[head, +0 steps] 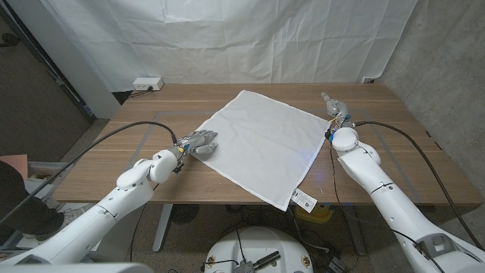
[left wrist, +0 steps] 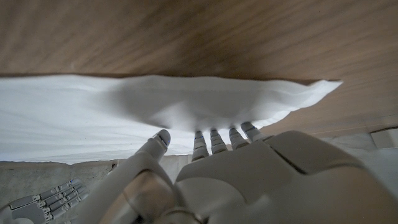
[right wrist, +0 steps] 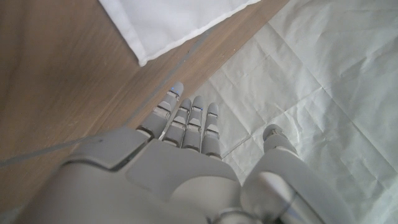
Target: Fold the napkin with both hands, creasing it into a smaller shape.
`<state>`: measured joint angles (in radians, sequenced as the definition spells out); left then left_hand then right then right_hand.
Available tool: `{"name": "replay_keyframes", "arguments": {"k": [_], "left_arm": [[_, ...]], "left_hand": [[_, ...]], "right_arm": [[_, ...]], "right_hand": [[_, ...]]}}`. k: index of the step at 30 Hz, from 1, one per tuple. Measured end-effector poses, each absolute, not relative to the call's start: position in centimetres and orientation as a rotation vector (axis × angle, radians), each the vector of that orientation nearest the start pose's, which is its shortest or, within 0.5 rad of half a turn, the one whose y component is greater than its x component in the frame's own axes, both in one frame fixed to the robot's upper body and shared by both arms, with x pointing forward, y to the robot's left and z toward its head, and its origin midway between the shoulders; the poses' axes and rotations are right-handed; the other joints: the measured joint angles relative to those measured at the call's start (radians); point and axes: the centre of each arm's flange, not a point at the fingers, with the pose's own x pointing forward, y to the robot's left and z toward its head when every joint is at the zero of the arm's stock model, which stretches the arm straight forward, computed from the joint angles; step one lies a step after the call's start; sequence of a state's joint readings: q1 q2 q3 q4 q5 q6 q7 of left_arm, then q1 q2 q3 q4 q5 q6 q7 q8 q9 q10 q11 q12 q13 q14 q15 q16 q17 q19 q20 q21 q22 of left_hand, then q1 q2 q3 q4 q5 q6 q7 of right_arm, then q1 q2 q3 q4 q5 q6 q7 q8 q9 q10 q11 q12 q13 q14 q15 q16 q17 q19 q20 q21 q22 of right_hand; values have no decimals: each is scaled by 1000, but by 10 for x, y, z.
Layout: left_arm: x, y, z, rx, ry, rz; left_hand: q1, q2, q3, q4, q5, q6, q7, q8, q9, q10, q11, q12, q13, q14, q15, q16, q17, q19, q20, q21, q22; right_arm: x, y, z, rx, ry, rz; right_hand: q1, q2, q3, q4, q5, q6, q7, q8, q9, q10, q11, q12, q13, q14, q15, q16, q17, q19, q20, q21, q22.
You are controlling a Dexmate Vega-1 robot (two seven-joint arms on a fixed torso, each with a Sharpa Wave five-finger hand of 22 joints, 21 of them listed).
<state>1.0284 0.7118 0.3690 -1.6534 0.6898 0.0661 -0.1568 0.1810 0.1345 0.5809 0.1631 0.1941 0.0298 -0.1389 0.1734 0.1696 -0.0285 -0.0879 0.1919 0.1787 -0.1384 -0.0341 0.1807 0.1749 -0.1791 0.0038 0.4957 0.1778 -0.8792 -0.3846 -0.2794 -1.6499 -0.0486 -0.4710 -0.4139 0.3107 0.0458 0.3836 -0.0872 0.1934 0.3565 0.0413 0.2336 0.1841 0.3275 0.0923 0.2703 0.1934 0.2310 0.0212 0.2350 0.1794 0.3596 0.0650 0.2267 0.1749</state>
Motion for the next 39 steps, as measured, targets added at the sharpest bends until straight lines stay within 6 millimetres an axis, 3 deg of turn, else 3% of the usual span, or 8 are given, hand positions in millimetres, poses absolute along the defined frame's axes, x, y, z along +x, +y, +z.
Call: {"name": "replay_keyframes", "arguments": {"k": [7,16,23,28,30,39], "left_arm": [[615,280,-90,1477,-359,-110],[617,279,-92,1471,-355,-123],[618,279,-93,1463,-353,-131],[620,279,-94,1458,-351,-134],[621,279,-94,1456,-350,-136],[625,279,-94,1451,-351,-142]], "left_hand": [[-5,5,-3,-3,0,0,0,-2,0,0,0,-3,1,-1,-1,0,-1,-2,2,-3,0],[-5,5,-3,-3,0,2,5,1,1,1,4,-3,0,-1,-1,0,-3,-2,1,-8,-1],[-5,5,-3,-3,0,2,5,1,1,-3,4,-3,0,-1,-1,0,-4,-13,-9,-8,-1],[-7,4,-3,-3,0,-2,9,1,0,-5,5,-3,0,-2,-1,-1,-5,-13,-9,-8,-1],[-17,7,-3,-3,0,-2,9,0,0,-8,6,-4,0,-2,-1,-1,-5,-27,-24,-8,-1],[-17,7,-3,-3,0,-2,9,0,1,-7,8,-5,0,-2,-1,-1,-4,-30,-26,-8,-2]], "right_arm": [[638,-277,7,-611,-253,-459],[644,-261,18,-840,-128,-515],[649,-251,26,-958,-50,-519],[653,-250,26,-1020,37,-509],[654,-248,28,-1038,54,-506],[662,-248,30,-1100,201,-477]], "right_hand": [[20,2,4,-15,0,3,0,-3,0,-11,-10,-12,0,-8,8,-7,5,-17,17,-10,0],[101,25,32,-62,0,18,-7,-12,0,-5,-5,-19,5,23,-13,0,18,3,15,-10,5],[107,31,30,-63,0,35,-8,-12,4,9,-2,-19,9,36,-15,7,28,11,14,-10,5],[144,42,39,-72,0,35,-8,-16,5,-1,-10,-24,9,5,-19,1,36,-6,22,-10,5],[155,47,43,-76,0,27,-10,-23,5,-19,-11,-31,9,-8,-17,-4,37,-14,24,-16,5],[181,47,43,-76,0,-45,0,-49,5,-101,-14,-64,14,-80,-8,-25,48,-55,15,-27,5]]}}
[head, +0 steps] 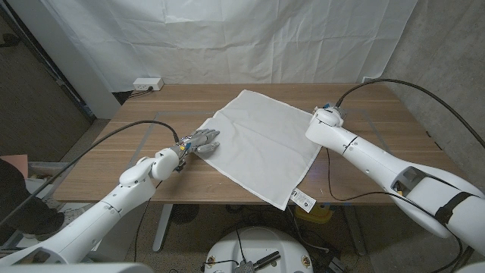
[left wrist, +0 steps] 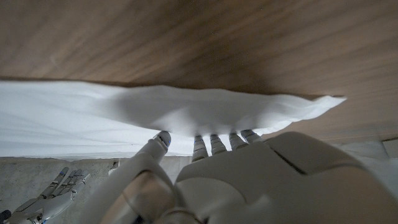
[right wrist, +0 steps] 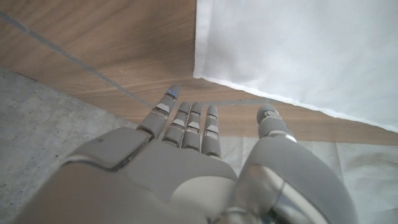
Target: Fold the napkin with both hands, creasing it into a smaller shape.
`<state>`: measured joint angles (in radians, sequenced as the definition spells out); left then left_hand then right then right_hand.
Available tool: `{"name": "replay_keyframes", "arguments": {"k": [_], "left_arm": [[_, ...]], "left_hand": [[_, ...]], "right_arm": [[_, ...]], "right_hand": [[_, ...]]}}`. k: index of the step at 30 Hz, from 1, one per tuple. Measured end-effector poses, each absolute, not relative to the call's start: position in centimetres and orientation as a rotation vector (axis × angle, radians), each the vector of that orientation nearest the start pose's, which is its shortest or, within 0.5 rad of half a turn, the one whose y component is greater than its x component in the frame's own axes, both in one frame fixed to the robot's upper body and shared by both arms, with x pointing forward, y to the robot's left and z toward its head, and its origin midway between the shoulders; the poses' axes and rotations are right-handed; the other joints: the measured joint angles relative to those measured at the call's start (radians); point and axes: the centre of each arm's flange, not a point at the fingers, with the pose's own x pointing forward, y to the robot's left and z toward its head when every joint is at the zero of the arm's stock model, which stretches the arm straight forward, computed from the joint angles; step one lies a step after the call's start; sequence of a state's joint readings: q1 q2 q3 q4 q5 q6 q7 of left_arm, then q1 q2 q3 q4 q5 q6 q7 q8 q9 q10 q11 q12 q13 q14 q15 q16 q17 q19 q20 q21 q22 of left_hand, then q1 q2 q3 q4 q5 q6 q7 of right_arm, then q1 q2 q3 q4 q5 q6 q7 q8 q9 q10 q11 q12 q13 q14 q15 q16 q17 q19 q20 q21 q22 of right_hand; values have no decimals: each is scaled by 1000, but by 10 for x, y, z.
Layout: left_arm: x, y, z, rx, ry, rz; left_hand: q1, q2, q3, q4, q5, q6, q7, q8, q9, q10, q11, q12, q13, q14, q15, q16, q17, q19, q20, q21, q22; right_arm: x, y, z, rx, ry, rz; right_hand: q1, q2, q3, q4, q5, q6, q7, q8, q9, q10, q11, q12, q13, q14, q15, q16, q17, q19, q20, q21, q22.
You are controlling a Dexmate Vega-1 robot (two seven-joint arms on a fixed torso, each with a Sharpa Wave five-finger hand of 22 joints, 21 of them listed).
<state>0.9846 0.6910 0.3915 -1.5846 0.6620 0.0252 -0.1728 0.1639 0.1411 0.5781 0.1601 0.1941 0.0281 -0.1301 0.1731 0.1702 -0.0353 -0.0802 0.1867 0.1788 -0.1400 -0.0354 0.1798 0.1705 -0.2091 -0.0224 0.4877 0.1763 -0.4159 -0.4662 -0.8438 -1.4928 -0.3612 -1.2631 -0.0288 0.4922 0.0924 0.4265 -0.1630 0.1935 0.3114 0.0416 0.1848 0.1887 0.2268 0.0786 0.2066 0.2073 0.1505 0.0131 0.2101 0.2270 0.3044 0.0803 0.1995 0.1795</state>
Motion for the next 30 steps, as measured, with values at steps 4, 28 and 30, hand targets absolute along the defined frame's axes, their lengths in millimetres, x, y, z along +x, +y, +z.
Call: {"name": "replay_keyframes", "arguments": {"k": [4,28,30], "left_arm": [[627,279,-93,1450,-351,-144],[636,276,-90,1443,-349,-150],[636,276,-90,1442,-349,-151]], "left_hand": [[-4,-4,0,0,0,0,0,1,0,-2,2,3,0,0,0,-4,0,-17,-17,0,0],[-9,-9,0,0,0,-2,9,0,-1,-5,5,1,0,-4,0,-8,-1,-26,-26,-10,0],[-9,-9,0,0,0,-2,9,0,0,-5,5,-1,0,-4,0,-9,-1,-26,-26,-10,0]], "right_arm": [[663,-249,31,-1112,240,-478],[677,-242,30,-1187,360,-419],[677,-242,29,-1189,359,-419]], "right_hand": [[3,-2,0,0,0,-5,5,0,0,-9,-2,0,0,-7,2,-3,3,0,0,0,0],[55,3,0,0,0,59,11,17,0,64,-7,34,4,84,-20,53,38,29,-4,15,0],[67,2,-11,2,0,-7,12,-2,0,-7,-10,8,7,70,-23,53,54,29,-4,15,3]]}}
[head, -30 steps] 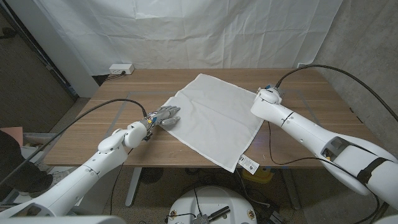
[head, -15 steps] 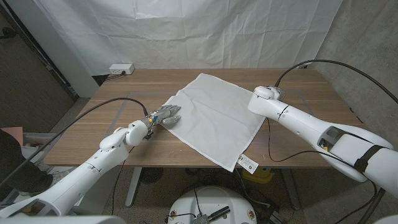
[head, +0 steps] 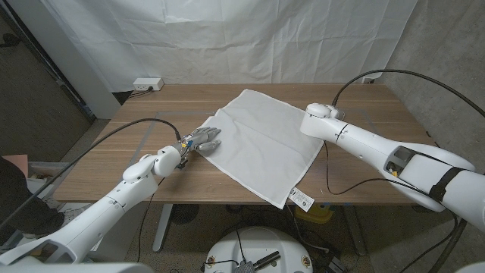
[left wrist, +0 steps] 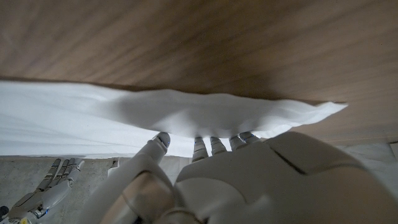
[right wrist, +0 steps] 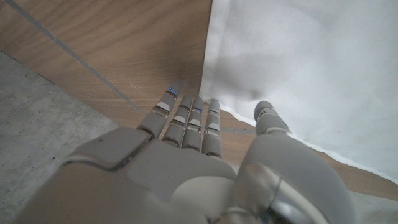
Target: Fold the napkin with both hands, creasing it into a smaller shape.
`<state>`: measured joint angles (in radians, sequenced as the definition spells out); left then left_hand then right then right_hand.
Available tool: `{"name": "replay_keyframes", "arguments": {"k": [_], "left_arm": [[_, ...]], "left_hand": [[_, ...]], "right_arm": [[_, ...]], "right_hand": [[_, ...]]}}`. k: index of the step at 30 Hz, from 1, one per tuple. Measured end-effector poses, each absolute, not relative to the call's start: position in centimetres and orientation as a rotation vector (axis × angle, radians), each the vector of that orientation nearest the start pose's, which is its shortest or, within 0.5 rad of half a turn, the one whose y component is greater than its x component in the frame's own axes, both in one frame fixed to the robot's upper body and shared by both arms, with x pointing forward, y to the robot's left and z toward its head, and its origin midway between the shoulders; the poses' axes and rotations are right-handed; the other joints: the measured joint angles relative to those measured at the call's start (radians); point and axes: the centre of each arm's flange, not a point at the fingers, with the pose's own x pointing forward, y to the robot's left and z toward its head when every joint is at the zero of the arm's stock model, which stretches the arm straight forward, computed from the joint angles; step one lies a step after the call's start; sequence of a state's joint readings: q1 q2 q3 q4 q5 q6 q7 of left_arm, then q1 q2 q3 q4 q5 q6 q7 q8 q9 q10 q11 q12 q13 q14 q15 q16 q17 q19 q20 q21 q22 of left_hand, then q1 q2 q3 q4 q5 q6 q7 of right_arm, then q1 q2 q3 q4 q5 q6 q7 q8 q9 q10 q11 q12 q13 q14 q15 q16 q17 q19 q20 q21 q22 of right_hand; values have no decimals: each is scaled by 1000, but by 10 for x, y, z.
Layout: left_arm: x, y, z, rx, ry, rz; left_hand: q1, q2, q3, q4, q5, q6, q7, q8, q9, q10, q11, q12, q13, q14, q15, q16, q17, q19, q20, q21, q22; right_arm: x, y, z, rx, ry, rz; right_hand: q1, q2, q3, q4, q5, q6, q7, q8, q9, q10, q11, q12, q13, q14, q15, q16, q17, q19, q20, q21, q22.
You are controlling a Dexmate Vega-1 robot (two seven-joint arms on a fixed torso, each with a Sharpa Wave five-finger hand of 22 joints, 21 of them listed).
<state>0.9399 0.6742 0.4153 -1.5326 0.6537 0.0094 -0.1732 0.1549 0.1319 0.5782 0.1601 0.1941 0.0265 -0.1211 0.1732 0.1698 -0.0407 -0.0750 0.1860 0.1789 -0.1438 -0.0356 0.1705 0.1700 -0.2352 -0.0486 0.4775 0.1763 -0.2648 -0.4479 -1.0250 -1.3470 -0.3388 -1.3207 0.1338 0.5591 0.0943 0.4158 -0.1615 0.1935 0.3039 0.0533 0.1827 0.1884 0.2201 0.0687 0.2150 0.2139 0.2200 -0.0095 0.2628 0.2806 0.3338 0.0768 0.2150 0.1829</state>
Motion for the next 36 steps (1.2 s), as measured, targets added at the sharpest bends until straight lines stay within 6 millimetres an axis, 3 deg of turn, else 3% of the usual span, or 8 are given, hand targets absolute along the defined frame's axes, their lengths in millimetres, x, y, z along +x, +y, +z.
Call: {"name": "replay_keyframes", "arguments": {"k": [4,10,11,12,16,20,28,36], "left_arm": [[636,276,-91,1440,-349,-151],[636,276,-91,1437,-348,-152],[636,276,-91,1436,-348,-152],[636,276,-91,1434,-347,-154],[637,276,-91,1432,-345,-156],[637,276,-91,1431,-345,-156],[637,277,-91,1431,-345,-156],[637,277,-90,1431,-344,-154]], "left_hand": [[0,0,0,0,0,0,0,-1,0,0,0,-1,0,0,0,4,0,0,0,0,0],[0,0,0,0,0,0,0,-3,0,-2,2,0,0,0,0,4,0,0,0,-2,0],[0,0,0,0,0,0,0,-3,0,-2,2,0,0,-2,-2,4,0,-4,-3,-3,0],[0,0,0,0,0,-1,0,-3,0,-3,2,0,0,-6,-2,4,0,-63,-64,-3,4],[-8,-8,0,0,0,-5,1,1,0,-5,1,0,0,-9,-2,3,0,-63,-64,-3,5],[-15,-1,4,-4,0,-6,1,1,0,-7,-1,0,0,-9,-2,3,0,-63,-64,-3,5],[-15,-1,4,-4,0,-8,0,1,0,-7,-1,0,0,-11,-4,2,0,-63,-64,-3,5],[-14,-1,4,-4,0,-9,-2,1,0,-7,-1,0,0,-11,-4,2,-1,-61,-66,-4,6]], "right_arm": [[678,-242,32,-1198,346,-437],[678,-242,31,-1204,348,-458],[679,-242,31,-1205,350,-459],[679,-243,31,-1203,356,-463],[681,-245,31,-1194,375,-470],[682,-249,30,-1179,404,-473],[686,-253,29,-1173,447,-473],[690,-258,31,-1148,461,-390]], "right_hand": [[11,-5,-4,1,0,-84,-14,-9,5,-63,-6,-15,3,-20,-3,2,14,0,0,0,1],[27,-9,-9,-4,0,-120,-26,-9,5,-62,-10,-11,3,0,-16,19,23,20,9,0,1],[30,-12,-9,-4,0,-112,-19,-2,5,-48,-6,-3,3,9,-13,20,24,27,8,0,1],[30,-12,-9,-4,0,-93,-11,6,5,-29,0,5,3,20,-12,27,27,33,3,6,1],[15,-12,-31,18,0,-35,15,24,5,17,25,24,7,57,-1,49,41,72,-14,19,1],[-4,-13,-42,29,0,-20,31,25,2,23,33,24,7,51,5,49,51,82,-25,20,1],[-12,-13,-46,33,0,-19,31,25,2,-3,31,16,6,19,15,42,56,62,-23,13,1],[-1,4,-42,18,0,50,33,34,3,56,29,41,14,36,16,54,67,42,-18,2,4]]}}
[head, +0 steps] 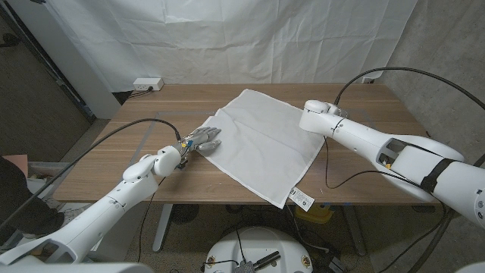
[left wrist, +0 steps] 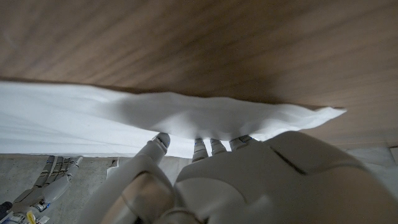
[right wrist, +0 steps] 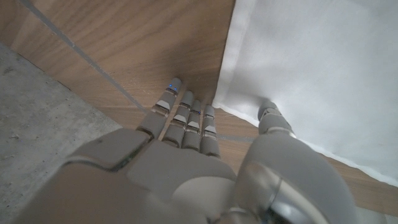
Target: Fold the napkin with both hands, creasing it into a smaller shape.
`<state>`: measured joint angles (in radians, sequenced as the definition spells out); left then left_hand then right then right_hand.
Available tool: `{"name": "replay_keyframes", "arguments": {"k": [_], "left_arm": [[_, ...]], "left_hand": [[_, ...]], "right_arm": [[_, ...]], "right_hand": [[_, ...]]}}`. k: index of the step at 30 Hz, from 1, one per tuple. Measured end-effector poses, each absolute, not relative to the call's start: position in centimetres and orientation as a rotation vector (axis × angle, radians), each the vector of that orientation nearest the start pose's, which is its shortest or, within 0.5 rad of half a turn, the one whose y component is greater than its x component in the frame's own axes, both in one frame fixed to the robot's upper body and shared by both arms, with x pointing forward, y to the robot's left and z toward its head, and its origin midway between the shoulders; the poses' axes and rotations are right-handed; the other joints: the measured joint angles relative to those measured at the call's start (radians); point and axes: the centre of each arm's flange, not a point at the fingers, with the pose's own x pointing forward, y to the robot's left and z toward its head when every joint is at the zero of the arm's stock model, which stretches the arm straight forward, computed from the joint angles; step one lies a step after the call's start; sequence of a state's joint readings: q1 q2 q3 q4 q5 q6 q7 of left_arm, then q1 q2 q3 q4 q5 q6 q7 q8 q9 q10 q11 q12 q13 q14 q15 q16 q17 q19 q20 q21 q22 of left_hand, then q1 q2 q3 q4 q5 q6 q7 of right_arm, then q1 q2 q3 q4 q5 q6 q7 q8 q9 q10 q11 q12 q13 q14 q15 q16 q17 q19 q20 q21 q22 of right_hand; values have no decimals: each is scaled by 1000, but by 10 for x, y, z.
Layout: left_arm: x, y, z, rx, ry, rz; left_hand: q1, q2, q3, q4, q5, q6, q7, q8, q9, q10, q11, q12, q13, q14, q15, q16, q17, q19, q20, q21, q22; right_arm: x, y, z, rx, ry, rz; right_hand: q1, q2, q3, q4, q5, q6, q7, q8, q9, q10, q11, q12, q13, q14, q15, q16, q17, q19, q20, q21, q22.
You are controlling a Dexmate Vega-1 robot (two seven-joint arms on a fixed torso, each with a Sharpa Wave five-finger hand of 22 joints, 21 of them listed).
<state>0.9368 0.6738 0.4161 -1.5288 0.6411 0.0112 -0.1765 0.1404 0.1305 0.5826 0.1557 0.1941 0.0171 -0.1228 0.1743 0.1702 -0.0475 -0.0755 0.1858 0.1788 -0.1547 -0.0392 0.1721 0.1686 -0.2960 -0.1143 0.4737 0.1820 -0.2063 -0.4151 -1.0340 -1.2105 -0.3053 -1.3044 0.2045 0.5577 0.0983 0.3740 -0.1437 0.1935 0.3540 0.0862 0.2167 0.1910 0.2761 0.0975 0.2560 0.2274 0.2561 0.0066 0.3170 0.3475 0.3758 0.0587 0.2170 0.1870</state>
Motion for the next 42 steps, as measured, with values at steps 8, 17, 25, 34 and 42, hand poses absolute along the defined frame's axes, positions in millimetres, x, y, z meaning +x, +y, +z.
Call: {"name": "replay_keyframes", "arguments": {"k": [8,17,25,34,42], "left_arm": [[638,278,-89,1430,-341,-149],[641,279,-86,1429,-339,-145],[644,279,-84,1431,-339,-141],[647,277,-82,1432,-339,-139],[649,275,-80,1435,-338,-141]], "left_hand": [[0,0,1,-1,0,-3,3,0,0,0,0,0,0,-5,2,0,-2,5,-5,-5,1],[-4,-4,8,0,7,-5,2,-1,0,-2,-2,0,0,-9,5,0,-2,5,-5,-7,1],[-4,-4,8,0,7,-5,1,-4,0,-9,-2,0,0,-10,4,0,-3,5,-5,-11,1],[-4,-4,17,0,7,-12,5,-5,-1,-13,-2,0,0,-10,4,-2,-4,5,-5,-15,1],[-4,-4,17,0,7,-19,1,-5,0,-15,0,0,0,-11,3,-2,-3,5,-5,-10,1]], "right_arm": [[693,-261,33,-1116,441,-310],[694,-248,35,-1153,382,-291],[697,-244,38,-1192,385,-296],[697,-243,38,-1183,316,-340],[694,-245,40,-1053,244,-275]], "right_hand": [[51,10,11,-16,14,66,-9,9,-4,82,-1,33,-1,66,-6,46,15,23,8,6,-2],[301,-40,-10,-39,47,228,-84,72,61,249,-48,191,87,306,-59,329,238,140,7,40,10],[477,-63,-89,-27,86,229,-78,140,140,319,-120,366,268,398,-65,596,505,238,-3,94,30],[669,31,-105,-11,69,531,-101,304,193,618,-153,570,353,664,-127,746,563,430,-47,252,70],[686,30,-105,-11,58,577,-91,312,170,684,-151,591,338,716,-151,736,570,449,-38,294,82]]}}
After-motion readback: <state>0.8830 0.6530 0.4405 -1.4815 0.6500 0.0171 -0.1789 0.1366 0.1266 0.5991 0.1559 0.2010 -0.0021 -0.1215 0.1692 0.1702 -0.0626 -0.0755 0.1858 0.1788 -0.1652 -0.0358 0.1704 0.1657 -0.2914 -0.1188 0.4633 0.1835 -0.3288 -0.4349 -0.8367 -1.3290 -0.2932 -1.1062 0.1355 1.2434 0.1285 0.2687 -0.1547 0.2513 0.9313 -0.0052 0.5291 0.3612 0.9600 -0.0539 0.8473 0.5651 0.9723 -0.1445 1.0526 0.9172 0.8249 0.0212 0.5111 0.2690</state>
